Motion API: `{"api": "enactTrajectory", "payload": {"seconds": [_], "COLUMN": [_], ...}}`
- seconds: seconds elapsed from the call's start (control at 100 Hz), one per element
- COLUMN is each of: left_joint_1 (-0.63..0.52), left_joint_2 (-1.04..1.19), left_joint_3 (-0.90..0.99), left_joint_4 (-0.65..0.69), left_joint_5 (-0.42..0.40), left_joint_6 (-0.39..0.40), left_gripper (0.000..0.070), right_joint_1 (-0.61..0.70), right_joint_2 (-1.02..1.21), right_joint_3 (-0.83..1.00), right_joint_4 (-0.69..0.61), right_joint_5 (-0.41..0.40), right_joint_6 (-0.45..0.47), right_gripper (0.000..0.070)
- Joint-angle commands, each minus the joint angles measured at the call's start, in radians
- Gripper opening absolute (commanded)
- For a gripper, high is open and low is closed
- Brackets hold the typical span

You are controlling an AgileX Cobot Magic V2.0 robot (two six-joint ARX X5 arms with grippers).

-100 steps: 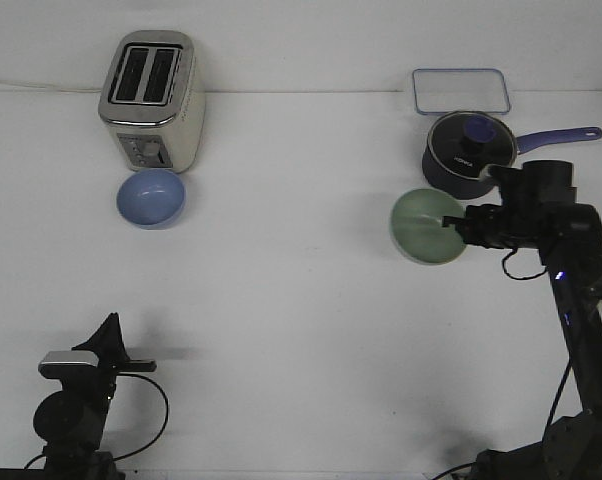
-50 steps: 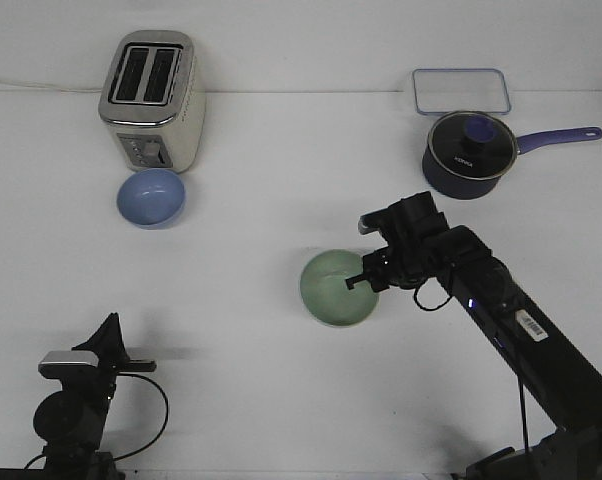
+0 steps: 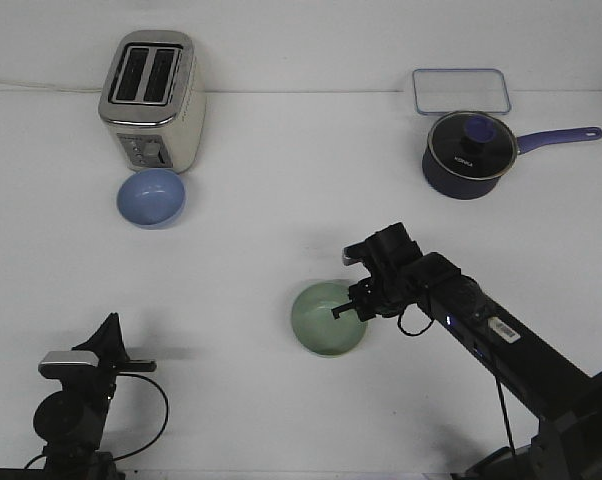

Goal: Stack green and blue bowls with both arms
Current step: 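Drag the green bowl with the right gripper toward the table center, then release the green bowl and lift the right gripper away, then reach the left gripper to the light blue bowl rim and grasp it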

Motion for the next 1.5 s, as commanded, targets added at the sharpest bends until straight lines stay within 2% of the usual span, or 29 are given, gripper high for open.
{"api": "enactTrajectory", "payload": {"seconds": [0.0,0.15,0.17,0.22,0.26,0.29,0.33,0.52,0.66,0.97,1.07,1.31,1.39,1.49], "left_joint_1": [0.0,0.0,0.0,0.0,0.0,0.0,0.0,0.0,0.0,0.0,0.0,0.0,0.0,0.002], "left_joint_2": [-0.001,-0.001,-0.001,-0.001,-0.001,-0.001,-0.001,-0.001,-0.001,-0.001,-0.001,0.0,0.022,0.115], "left_joint_3": [-0.003,-0.003,-0.003,-0.003,-0.003,-0.003,-0.003,-0.003,-0.003,-0.002,-0.002,0.013,0.059,0.185], "left_joint_4": [0.01,0.01,0.01,0.01,0.01,0.01,0.01,0.01,0.01,0.011,0.031,0.187,0.175,0.085], "left_joint_5": [-0.002,-0.002,-0.002,-0.002,-0.002,-0.002,-0.002,-0.002,-0.002,-0.002,-0.002,-0.006,-0.006,-0.016], "left_joint_6": [0.001,0.001,0.001,0.001,0.001,0.001,0.001,0.001,0.001,-0.008,-0.071,-0.376,-0.392,-0.389], "left_gripper": [0.0015,0.0015,0.0015,0.0015,0.0015,0.0015,0.0015,0.0015,0.0015,0.0015,0.0015,0.0011,0.0011,0.0012], "right_joint_1": [0.012,0.021,0.021,0.022,0.022,0.021,0.021,-0.013,-0.07,-0.299,-0.375,-0.44,-0.44,-0.441], "right_joint_2": [0.036,0.044,0.044,0.044,0.044,0.042,0.034,-0.086,-0.21,-0.426,-0.451,-0.48,-0.494,-0.518], "right_joint_3": [0.008,0.008,0.008,0.008,0.009,0.009,0.011,0.047,0.071,0.069,0.066,-0.013,-0.068,-0.149], "right_joint_4": [0.007,0.01,0.01,0.009,0.008,0.007,0.007,0.02,0.046,0.102,0.101,0.139,0.174,0.231], "right_joint_5": [0.018,0.027,0.026,0.026,0.017,0.007,-0.003,-0.043,-0.04,-0.034,-0.043,-0.045,-0.045,-0.044], "right_joint_6": [0.009,0.009,0.009,0.006,0.006,0.004,-0.003,-0.025,-0.037,-0.116,-0.121,-0.114,-0.105,-0.083], "right_gripper": [0.0,0.0,0.0017,0.0123,0.0285,0.0374,0.0426,0.0431,0.0493,0.0493,0.0493,0.0493,0.0493,0.0493]}}
